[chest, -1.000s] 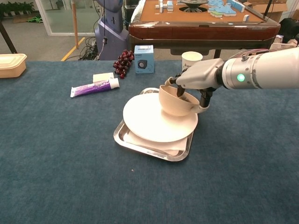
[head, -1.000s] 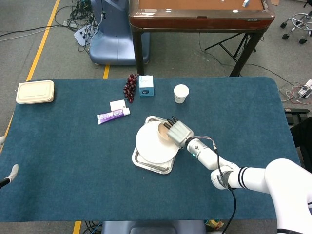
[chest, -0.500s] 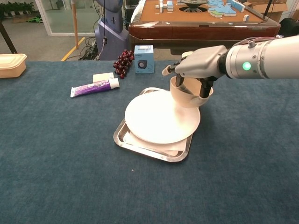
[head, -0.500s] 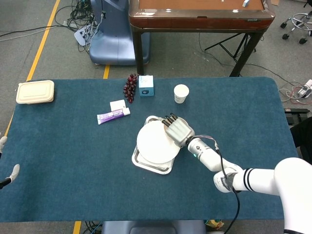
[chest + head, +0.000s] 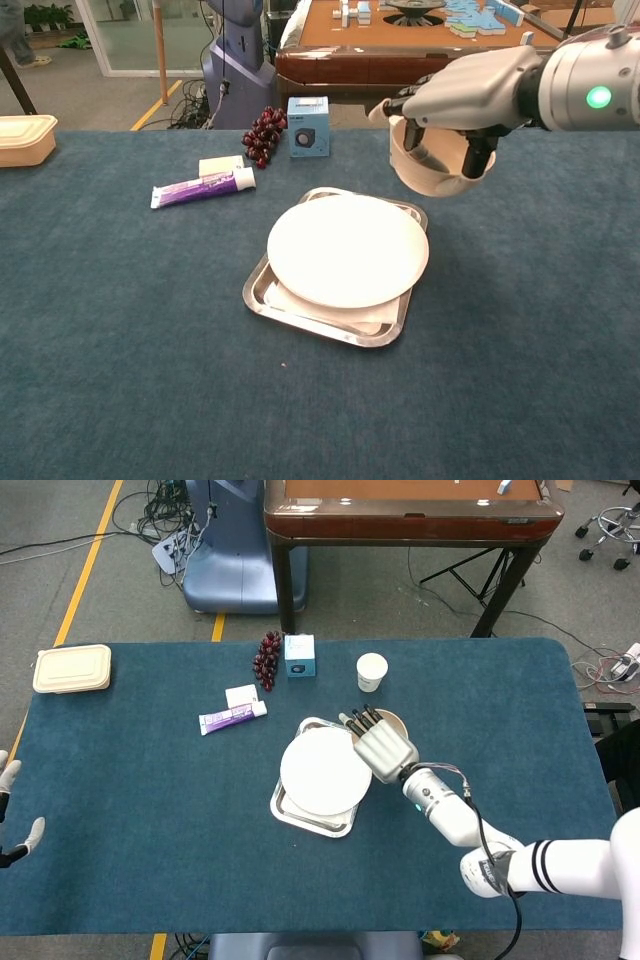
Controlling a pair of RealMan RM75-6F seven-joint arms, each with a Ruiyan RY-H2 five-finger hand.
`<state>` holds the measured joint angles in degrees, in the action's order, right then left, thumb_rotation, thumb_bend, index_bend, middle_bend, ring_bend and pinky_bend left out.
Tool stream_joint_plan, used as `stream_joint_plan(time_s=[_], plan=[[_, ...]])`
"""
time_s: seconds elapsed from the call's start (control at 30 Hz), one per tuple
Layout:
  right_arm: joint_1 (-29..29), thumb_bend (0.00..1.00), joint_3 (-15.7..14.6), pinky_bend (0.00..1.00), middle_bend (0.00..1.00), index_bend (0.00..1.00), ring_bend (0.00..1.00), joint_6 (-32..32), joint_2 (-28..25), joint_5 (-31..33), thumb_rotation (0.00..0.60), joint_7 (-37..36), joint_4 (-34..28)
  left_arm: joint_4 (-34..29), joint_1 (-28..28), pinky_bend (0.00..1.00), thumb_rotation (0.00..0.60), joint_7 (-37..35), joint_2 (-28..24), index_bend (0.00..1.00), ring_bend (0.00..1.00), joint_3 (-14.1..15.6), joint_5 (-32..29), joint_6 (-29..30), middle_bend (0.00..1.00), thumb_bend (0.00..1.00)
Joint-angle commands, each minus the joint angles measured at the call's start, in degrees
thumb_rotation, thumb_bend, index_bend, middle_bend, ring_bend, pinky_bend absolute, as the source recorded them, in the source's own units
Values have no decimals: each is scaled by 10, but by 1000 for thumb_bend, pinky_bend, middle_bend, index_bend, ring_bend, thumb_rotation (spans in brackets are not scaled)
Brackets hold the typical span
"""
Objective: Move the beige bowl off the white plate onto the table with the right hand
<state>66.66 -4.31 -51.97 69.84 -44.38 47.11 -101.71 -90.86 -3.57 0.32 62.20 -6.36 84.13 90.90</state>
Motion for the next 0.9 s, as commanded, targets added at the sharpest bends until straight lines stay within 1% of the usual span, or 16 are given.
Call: stream_joint_plan(time_s=[0.03, 0.17, 0.53, 0.9], plan=[[-12, 402, -8, 0, 36, 640, 0, -17, -16, -4, 600, 10, -20, 0, -1, 0, 600, 2, 1, 0, 0, 0, 0, -1, 0, 324], [-28, 390, -14, 0, 36, 640, 0, -25, -25, -15, 600, 4, -29, -1, -2, 0, 600, 6, 2, 0, 0, 1, 1, -3, 0, 324], [-76, 385, -24, 0, 36, 640, 0, -27, -36, -57, 600, -37, -18, 1, -5, 0, 600, 19, 8, 0, 0, 2, -1, -8, 0, 324], [-115, 383, -31, 0, 36, 640, 0, -12, -31, -86, 600, -69, 11, -1, -7, 0, 600, 30, 12, 0, 0, 2, -1, -10, 0, 324]])
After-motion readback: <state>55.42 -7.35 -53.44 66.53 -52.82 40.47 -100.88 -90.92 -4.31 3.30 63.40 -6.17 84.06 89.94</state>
